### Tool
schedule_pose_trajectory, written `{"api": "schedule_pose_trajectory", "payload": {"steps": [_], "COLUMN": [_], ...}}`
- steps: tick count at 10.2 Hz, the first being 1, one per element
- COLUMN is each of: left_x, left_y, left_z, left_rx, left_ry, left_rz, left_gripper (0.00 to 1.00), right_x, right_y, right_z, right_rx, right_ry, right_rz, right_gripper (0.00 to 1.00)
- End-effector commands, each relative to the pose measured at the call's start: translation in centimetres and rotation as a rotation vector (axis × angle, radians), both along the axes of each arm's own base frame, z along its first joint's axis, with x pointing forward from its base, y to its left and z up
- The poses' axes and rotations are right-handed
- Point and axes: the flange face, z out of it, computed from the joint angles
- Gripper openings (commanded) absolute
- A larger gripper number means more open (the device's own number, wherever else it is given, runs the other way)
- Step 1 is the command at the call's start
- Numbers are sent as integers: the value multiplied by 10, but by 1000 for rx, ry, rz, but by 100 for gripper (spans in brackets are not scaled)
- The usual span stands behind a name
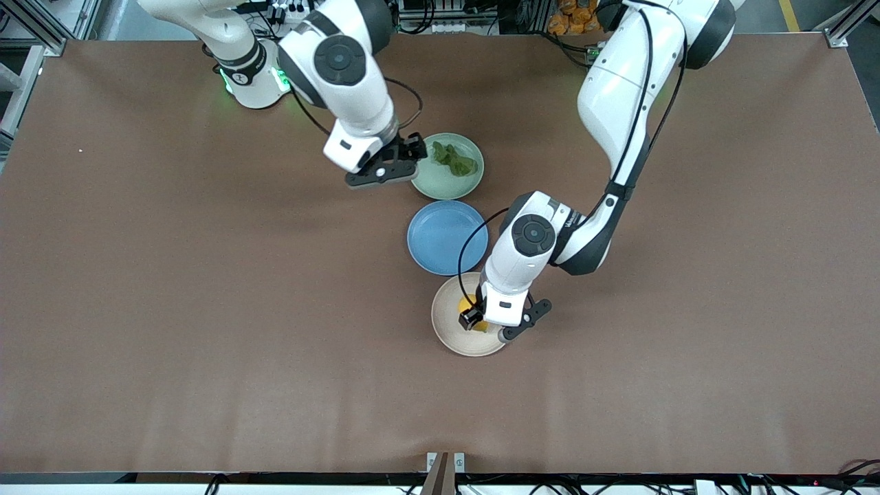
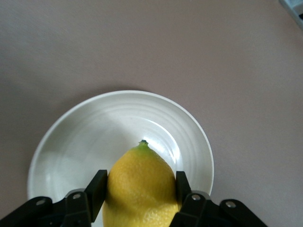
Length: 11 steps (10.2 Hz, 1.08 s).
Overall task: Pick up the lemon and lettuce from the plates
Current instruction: 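Lift the lemon with the left gripper while the right gripper reaches the lettuce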
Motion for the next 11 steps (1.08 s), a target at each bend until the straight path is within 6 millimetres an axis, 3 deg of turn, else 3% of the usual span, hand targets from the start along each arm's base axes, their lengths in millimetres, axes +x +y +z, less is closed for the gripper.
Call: {"api": "schedule_pose_trajectory", "payload": {"steps": [1, 5, 7, 10, 11], "left_x": [-1, -12, -33, -49, -48], "left_y": [19, 52, 75, 142, 166], "left_z": [45, 81, 87, 97, 100], "left_rx": [57, 141, 176, 218, 229], "left_ry": [32, 78, 101, 124, 125], "left_rz": [8, -36, -117, -243, -289], "left_gripper": [0, 0, 0, 0, 0], "right_x": [-23, -77, -102, -133, -134], "right_y": [32, 90, 109, 120, 119], "right_z": [-35, -97, -122, -158, -165], "right_rx": [-39, -65, -71, -106, -115], "right_ry": [-20, -94, -138, -145, -137], "right_rz": [9, 79, 101, 133, 129], "right_gripper": [100, 100, 100, 100, 100]}}
